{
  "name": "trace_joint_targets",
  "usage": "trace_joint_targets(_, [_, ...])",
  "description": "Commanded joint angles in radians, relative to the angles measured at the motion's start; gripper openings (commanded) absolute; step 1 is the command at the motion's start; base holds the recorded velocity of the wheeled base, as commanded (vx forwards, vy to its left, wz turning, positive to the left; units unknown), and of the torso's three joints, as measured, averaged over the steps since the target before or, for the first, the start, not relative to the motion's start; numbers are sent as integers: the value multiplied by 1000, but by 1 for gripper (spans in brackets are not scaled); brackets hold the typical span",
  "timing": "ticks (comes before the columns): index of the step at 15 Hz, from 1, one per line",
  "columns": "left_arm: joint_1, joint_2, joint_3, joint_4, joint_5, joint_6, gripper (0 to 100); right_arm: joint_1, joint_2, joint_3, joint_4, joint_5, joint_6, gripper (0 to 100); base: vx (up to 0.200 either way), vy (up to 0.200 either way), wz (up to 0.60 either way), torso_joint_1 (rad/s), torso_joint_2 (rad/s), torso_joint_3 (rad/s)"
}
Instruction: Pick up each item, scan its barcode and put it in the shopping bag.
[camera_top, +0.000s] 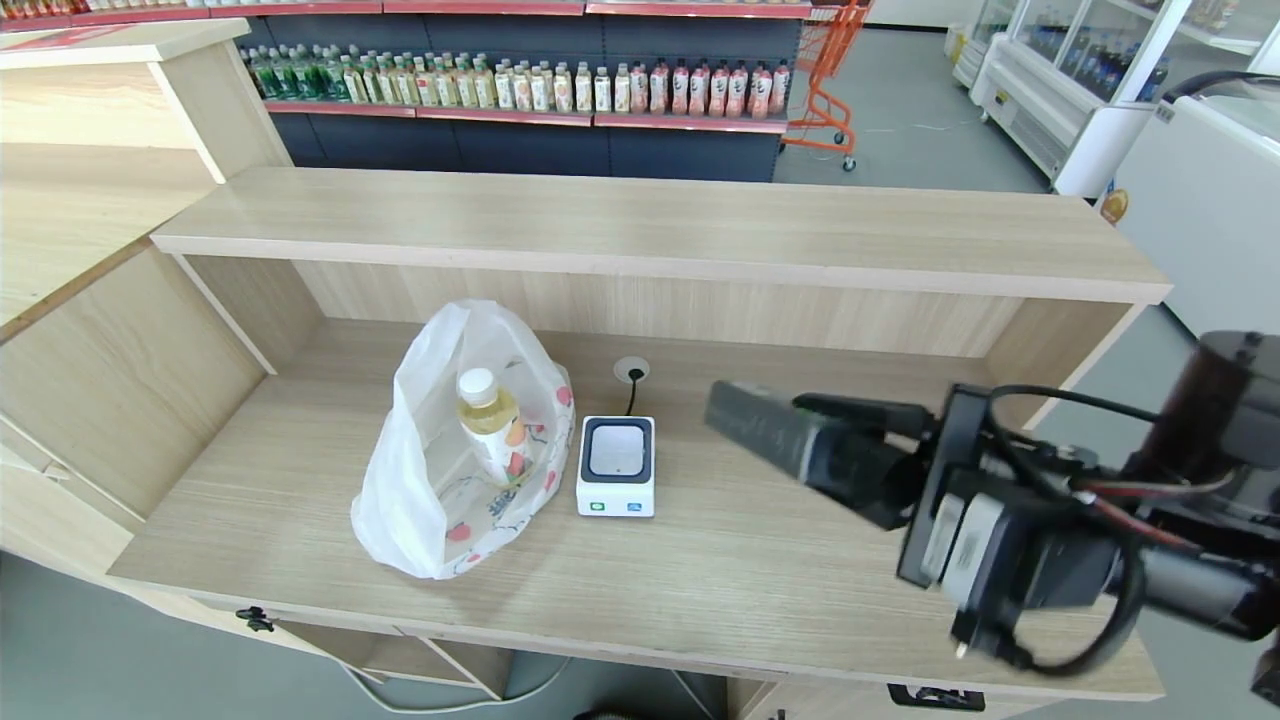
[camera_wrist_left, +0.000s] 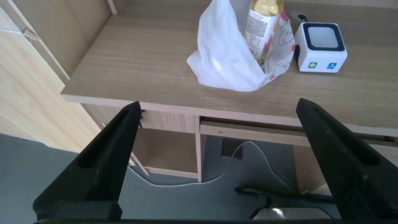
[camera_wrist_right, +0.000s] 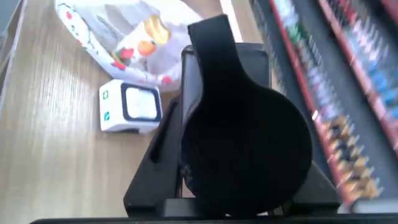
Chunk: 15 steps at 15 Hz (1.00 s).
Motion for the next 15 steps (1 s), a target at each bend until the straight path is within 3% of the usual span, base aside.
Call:
trace_joint_targets(1, [0, 0, 0, 0, 0, 0, 100, -254, -161, 45, 105, -35, 348, 0, 0, 0, 0, 0, 0, 0])
trace_joint_targets(2, [0, 1, 0, 0, 0, 0, 100, -328, -181, 28, 249, -35, 607, 0, 0, 0, 0, 0, 0, 0])
trace_joint_targets(3, [0, 1, 0, 0, 0, 0, 100, -336, -192, 28, 323, -31, 812, 0, 0, 0, 0, 0, 0, 0])
trace_joint_targets(5, [0, 0, 0, 0, 0, 0, 100, -305, -190, 51, 370, -58, 1279, 0, 0, 0, 0, 0, 0, 0])
trace_joint_targets(6, [0, 1, 0, 0, 0, 0, 100, -294, -169, 53, 378, -101, 1421, 0, 0, 0, 0, 0, 0, 0])
trace_joint_targets(10, [0, 0, 0, 0, 0, 0, 100, -250, -110, 31, 389, -127, 1751, 0, 0, 0, 0, 0, 0, 0])
trace_joint_targets(15, [0, 1, 0, 0, 0, 0, 100, -247, -92, 30, 389, -127, 1834, 0, 0, 0, 0, 0, 0, 0])
